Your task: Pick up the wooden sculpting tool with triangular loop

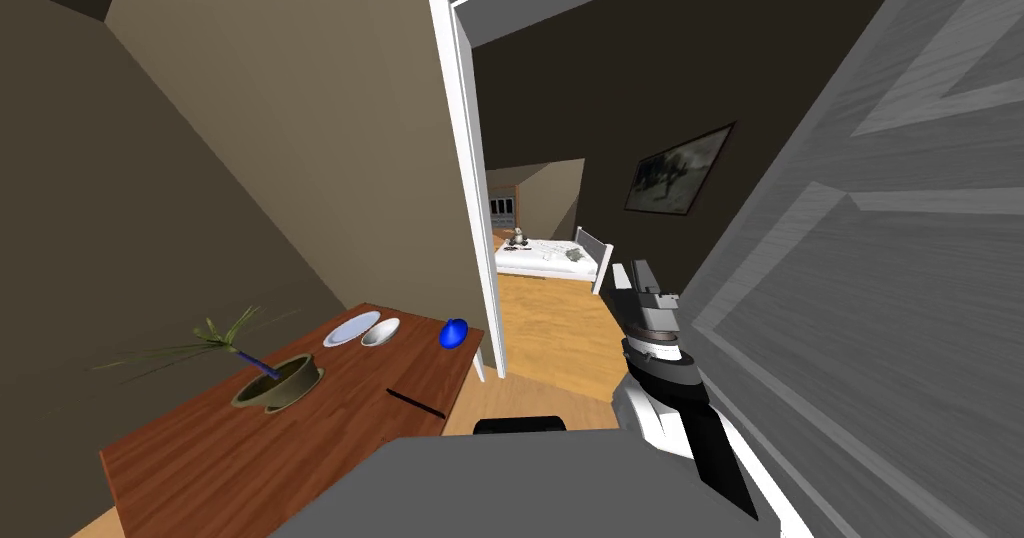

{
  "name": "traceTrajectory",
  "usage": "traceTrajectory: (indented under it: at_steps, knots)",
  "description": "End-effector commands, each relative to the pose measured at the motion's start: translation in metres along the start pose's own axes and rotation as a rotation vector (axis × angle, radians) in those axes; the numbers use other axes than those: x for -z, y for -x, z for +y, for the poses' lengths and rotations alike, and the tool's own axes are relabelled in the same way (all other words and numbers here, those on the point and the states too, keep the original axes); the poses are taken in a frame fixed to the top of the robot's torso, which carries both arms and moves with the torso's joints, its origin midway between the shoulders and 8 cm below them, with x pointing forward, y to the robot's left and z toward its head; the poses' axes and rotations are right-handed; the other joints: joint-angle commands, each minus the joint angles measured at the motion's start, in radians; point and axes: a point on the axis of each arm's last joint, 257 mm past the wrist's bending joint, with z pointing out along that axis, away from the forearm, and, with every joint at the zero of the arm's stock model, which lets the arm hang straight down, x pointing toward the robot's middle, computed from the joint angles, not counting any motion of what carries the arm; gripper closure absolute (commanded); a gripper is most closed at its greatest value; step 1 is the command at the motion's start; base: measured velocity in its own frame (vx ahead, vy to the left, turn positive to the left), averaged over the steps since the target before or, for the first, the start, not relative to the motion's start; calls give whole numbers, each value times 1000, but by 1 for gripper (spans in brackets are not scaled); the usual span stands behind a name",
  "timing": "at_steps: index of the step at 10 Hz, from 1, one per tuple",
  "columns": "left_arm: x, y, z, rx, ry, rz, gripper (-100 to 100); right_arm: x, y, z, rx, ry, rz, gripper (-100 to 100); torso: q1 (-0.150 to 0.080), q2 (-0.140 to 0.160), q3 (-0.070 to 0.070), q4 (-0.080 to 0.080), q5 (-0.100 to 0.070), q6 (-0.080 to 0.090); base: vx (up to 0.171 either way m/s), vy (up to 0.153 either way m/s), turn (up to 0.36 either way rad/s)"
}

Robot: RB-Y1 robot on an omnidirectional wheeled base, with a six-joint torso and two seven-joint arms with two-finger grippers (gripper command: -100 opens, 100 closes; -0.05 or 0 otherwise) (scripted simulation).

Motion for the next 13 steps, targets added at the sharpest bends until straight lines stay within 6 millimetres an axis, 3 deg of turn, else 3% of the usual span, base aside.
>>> traceTrajectory:
  at_steps: [1,2,4,5,6,12,13]
  knots:
    - [-2,13,6,11,30,-19,-100,0,0,0,0,0,0,0,0,0,0,0,0,0,71,34,-188]
    - [-3,22,9,22,53,-34,-100,0,0,0,0,0,0,0,0,-1,0,0,0,0,103,50,-242]
    - [-3,22,7,22,50,-33,-100,0,0,0,0,0,0,0,1,-4,-2,-1,0,0,89,30,-79]
    - [-3,23,7,23,52,-34,0,0,0,0,0,0,0,0,-1,-1,-1,0,0,-1,10,4,2]
    - [-7,17,6,30,49,-37,-100,0,0,0,0,0,0,0,-2,2,1,0,0,-1,-6,25,-44]
    - [-24,-12,9,54,49,-38,-100,0,0,0,0,0,0,0,1,5,3,1,0,-1,-12,61,-46]
    - [-22,-9,9,53,49,-37,-100,0,0,0,0,0,0,0,1,5,3,1,1,-1,-6,16,-9]
